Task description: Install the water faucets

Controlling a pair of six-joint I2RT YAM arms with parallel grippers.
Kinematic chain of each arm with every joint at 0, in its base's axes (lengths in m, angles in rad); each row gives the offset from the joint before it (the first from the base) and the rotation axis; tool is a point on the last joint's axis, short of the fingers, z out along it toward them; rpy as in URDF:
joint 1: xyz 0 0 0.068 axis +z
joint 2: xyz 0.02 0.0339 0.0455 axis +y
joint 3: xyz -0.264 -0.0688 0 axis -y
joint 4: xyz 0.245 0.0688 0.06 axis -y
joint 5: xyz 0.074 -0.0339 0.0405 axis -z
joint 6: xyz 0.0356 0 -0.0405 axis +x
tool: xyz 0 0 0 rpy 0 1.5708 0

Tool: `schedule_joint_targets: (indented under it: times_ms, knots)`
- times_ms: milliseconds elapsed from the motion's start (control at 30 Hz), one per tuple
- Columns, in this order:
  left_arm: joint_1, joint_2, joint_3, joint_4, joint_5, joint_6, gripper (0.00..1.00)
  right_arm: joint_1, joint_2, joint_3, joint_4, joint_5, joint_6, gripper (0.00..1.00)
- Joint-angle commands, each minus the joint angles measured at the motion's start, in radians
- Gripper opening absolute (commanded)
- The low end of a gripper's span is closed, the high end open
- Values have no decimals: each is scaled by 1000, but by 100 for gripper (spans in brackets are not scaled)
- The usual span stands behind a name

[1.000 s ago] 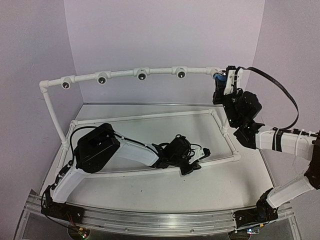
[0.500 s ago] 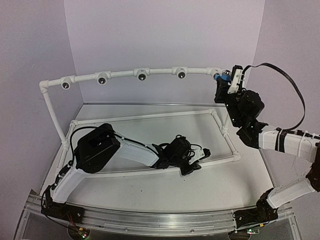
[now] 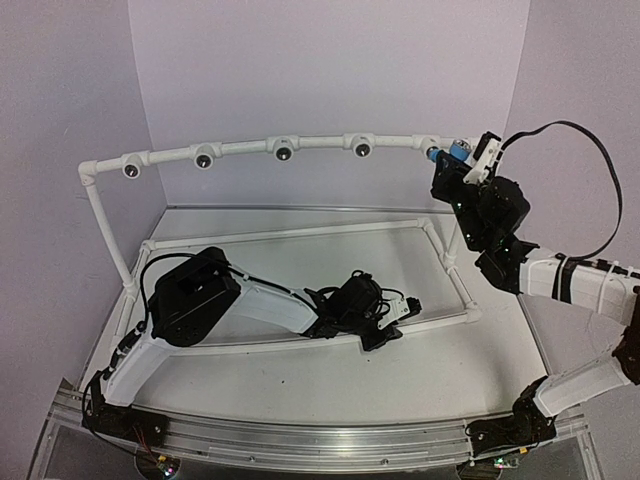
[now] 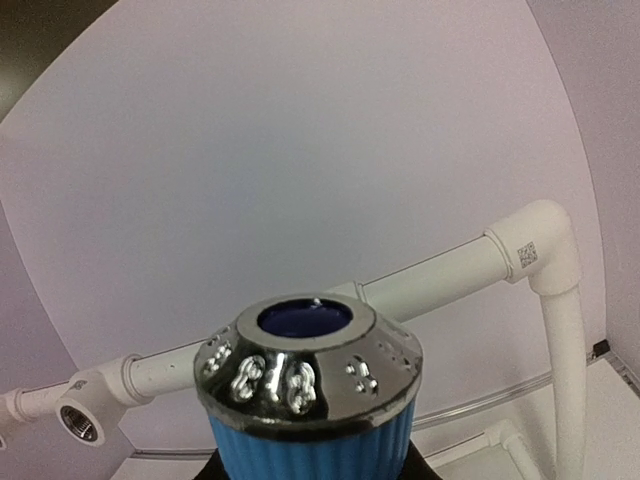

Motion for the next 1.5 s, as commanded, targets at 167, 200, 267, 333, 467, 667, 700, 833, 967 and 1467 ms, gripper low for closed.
schedule_joint_targets:
  times_ms: [167, 200, 267, 333, 467, 667, 700, 833, 967, 1467]
  knots:
    - [-110, 20, -59, -162, 123, 32, 0, 25, 62, 100, -240, 193, 349, 0]
    - [-110, 20, -59, -162, 122, 33, 0, 34, 63, 111, -250, 200, 380, 0]
    - [-110, 20, -59, -162, 122, 33, 0, 50, 68, 138, -292, 208, 453, 0]
    - [-110, 21, -59, -162, 122, 33, 0, 62, 72, 165, -334, 214, 550, 0]
    - [-113, 23, -59, -162, 119, 36, 0, 70, 77, 205, -436, 216, 753, 0]
    - [-114, 23, -60, -162, 117, 36, 0, 74, 55, 198, -489, 223, 1001, 0]
    - [-114, 23, -61, -162, 117, 37, 0, 74, 51, 198, -495, 216, 1035, 0]
    - [-114, 23, -59, -162, 117, 38, 0, 74, 42, 209, -513, 170, 1154, 0]
    - [-114, 24, -58, -162, 119, 37, 0, 74, 31, 211, -518, 129, 1263, 0]
    - [-119, 23, -59, -162, 118, 41, 0, 74, 15, 200, -454, 10, 1587, 0]
